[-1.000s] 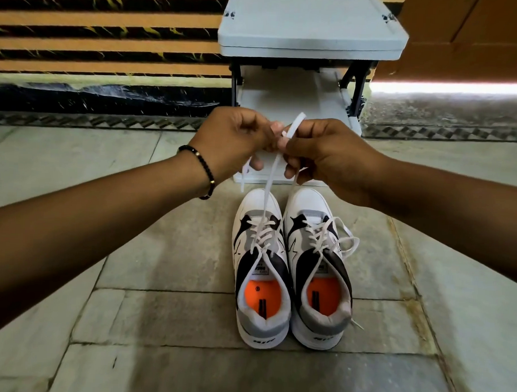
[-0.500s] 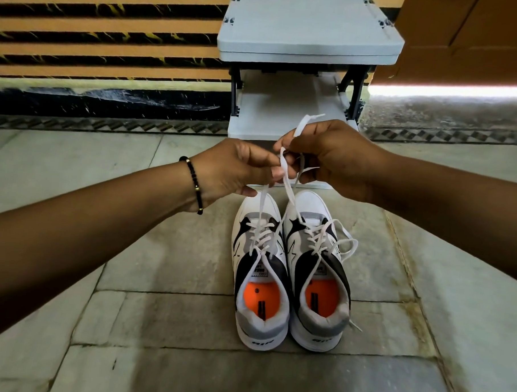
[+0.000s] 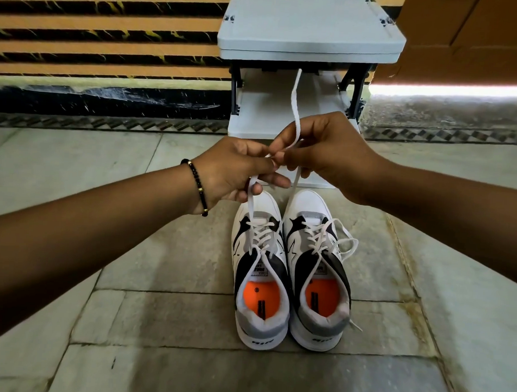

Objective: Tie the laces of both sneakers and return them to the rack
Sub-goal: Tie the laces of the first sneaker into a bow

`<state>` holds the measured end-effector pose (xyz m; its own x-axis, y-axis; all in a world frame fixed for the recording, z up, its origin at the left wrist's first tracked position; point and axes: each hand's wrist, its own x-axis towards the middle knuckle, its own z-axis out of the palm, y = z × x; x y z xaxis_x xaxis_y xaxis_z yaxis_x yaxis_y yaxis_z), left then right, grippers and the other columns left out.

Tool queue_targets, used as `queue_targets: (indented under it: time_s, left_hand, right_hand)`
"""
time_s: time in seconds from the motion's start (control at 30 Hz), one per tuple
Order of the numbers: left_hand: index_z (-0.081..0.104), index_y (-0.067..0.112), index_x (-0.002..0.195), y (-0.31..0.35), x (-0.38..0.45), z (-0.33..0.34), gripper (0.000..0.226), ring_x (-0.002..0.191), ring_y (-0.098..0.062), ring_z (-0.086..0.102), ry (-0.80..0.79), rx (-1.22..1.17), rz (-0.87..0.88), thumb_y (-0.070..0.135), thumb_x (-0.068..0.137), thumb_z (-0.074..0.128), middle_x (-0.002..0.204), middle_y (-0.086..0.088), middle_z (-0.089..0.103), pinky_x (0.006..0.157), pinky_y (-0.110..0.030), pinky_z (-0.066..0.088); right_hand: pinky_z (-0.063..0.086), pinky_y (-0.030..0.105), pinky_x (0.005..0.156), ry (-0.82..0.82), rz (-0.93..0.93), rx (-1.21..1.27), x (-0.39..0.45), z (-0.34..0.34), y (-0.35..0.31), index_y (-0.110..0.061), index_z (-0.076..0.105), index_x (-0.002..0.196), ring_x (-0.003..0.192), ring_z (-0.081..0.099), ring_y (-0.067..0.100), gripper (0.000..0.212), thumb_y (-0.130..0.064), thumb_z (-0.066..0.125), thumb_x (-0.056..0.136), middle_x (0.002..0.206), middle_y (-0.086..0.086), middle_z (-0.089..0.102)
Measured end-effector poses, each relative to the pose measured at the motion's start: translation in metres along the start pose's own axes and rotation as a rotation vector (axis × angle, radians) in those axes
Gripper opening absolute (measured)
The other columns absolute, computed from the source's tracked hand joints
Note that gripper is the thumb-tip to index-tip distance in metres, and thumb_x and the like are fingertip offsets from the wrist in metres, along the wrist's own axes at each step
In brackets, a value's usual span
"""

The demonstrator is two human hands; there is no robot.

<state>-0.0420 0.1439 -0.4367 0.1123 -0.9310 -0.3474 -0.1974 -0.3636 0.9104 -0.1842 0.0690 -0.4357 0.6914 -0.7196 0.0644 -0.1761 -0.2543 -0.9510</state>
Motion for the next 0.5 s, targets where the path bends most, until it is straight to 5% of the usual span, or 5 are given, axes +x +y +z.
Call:
queue_targets:
  time_s: [0.23, 0.5]
  left_hand:
    - [0.067, 0.013, 0.097, 0.004, 0.003, -0.004, 0.019, 0.077, -0.007, 0.067, 0.173, -0.257, 0.100, 0.013, 0.090, 0.049, 0.086, 0.002, 0.071, 0.066, -0.023, 0.052]
    - [0.065, 0.023, 0.080, -0.017, 0.005, -0.017, 0.019, 0.058, 0.005, 0.064, 0.405, -0.312, 0.114, 0.017, 0.092, 0.050, 0.059, 0.017, 0.071, 0.054, -0.012, 0.046]
  right_hand:
    - [0.050, 0.022, 0.049, 0.141, -0.002, -0.090, 0.003, 0.000, 0.001, -0.009, 0.069, 0.090, 0.066, 0.057, 0.010, 0.017, -0.008, 0.052, 0.091, 0.077, 0.003, 0.065]
    - [0.048, 0.026, 0.047, 0.203, 0.194, -0.041, 0.002, -0.003, 0.011, -0.014, 0.065, 0.073, 0.072, 0.057, 0.020, 0.023, -0.013, 0.051, 0.091, 0.086, 0.011, 0.067]
